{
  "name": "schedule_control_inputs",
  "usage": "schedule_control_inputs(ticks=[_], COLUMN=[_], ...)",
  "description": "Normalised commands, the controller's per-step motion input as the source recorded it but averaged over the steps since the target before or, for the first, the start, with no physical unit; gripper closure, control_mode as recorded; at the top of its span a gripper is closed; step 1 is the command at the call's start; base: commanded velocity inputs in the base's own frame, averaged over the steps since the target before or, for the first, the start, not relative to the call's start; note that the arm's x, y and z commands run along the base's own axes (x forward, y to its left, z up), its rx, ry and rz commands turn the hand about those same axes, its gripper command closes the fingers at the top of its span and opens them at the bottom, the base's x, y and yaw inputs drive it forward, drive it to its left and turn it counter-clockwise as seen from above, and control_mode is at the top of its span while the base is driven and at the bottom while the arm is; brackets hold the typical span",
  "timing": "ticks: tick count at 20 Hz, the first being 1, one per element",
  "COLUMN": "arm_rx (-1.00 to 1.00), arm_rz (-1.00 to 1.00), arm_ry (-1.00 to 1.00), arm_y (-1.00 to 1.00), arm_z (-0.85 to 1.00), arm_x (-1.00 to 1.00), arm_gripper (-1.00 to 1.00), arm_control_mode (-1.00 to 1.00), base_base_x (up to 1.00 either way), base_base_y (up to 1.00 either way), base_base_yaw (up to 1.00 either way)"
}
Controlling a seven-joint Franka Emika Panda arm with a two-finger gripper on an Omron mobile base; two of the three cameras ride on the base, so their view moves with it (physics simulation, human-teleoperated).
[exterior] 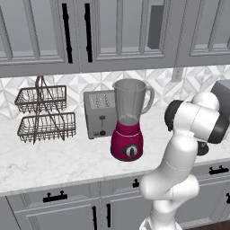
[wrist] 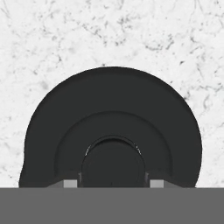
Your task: Close the lid blender by securely placing the lid on top.
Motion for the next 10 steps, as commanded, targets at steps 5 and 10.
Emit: schedule_control_inputs(ticks=[5,10], arm_rx=[0.03,0.05], arm_rz=[0.0,0.0], arm_ry=[-0.05,-0.3], arm_y=[0.0,0.0], arm_z=[0.16,0.85], arm_x=[-0.03,-0.24], arm_gripper=[1.0,1.0], arm_control_mode=[-1.0,-1.0], base_base_x=[0.0,0.0], base_base_y=[0.0,0.0], base_base_yaw=[0.0,0.0])
